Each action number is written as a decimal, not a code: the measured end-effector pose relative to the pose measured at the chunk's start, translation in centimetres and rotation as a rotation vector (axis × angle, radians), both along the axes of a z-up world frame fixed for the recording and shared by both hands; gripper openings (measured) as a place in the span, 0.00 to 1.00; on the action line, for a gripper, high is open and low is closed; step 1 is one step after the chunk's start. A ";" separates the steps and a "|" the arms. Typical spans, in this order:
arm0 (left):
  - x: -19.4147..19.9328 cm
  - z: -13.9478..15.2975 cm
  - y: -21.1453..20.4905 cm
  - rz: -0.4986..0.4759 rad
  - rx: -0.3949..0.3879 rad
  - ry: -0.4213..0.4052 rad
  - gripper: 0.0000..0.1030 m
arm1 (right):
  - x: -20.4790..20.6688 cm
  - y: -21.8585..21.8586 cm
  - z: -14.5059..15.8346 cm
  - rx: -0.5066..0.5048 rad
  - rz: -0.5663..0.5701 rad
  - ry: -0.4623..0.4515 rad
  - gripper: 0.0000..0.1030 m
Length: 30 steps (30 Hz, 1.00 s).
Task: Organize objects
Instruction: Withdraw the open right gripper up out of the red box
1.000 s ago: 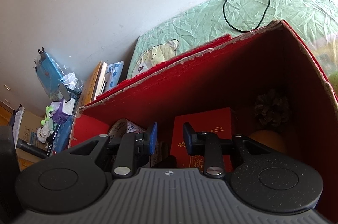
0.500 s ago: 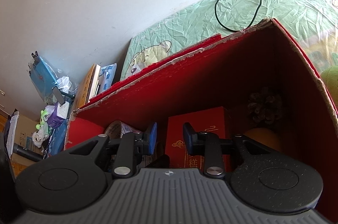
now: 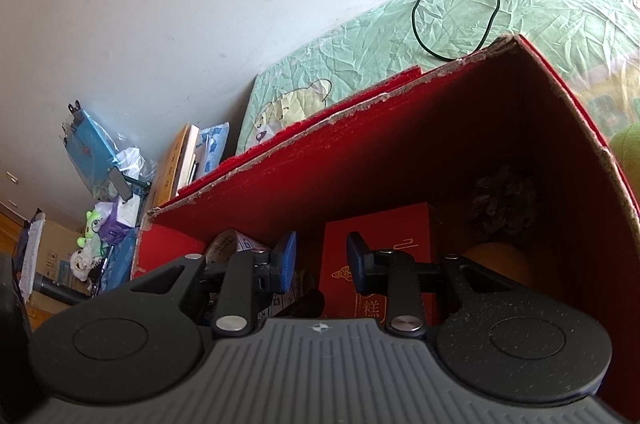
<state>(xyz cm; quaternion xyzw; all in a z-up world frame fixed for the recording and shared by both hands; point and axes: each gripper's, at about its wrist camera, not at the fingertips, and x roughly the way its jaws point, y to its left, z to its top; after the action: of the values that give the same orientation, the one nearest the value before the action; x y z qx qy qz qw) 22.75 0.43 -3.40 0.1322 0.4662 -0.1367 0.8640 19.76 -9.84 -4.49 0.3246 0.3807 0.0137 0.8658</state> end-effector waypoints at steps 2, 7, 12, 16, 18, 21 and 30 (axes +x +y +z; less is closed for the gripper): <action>-0.1 0.1 -0.1 0.000 0.002 -0.015 0.41 | 0.0 0.0 0.0 0.003 0.003 -0.002 0.30; -0.4 0.4 0.0 0.010 -0.009 -0.026 0.41 | 0.0 0.2 0.2 -0.022 0.001 -0.010 0.31; -1.3 1.2 0.0 0.043 -0.029 -0.039 0.51 | -0.6 -0.3 0.8 -0.053 -0.001 0.006 0.32; -3.5 3.0 -0.3 0.065 -0.013 -0.128 0.75 | -2.0 -1.4 1.9 -0.105 -0.022 -0.023 0.32; -4.7 3.8 -0.6 0.071 0.029 -0.182 0.75 | -2.8 -1.7 2.5 -0.117 -0.030 -0.033 0.32; -6.0 4.9 -0.3 0.088 0.014 -0.181 0.75 | -4.3 -1.7 3.5 -0.154 -0.029 -0.058 0.35; -9.3 7.4 1.4 0.172 -0.074 -0.175 0.91 | -8.6 0.0 5.5 -0.306 -0.017 -0.117 0.48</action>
<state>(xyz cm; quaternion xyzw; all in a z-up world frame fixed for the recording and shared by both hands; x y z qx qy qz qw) 13.45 1.87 4.00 0.0711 0.3935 -0.0674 0.9141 11.15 -9.84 0.97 0.1907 0.3245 -0.0329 0.9259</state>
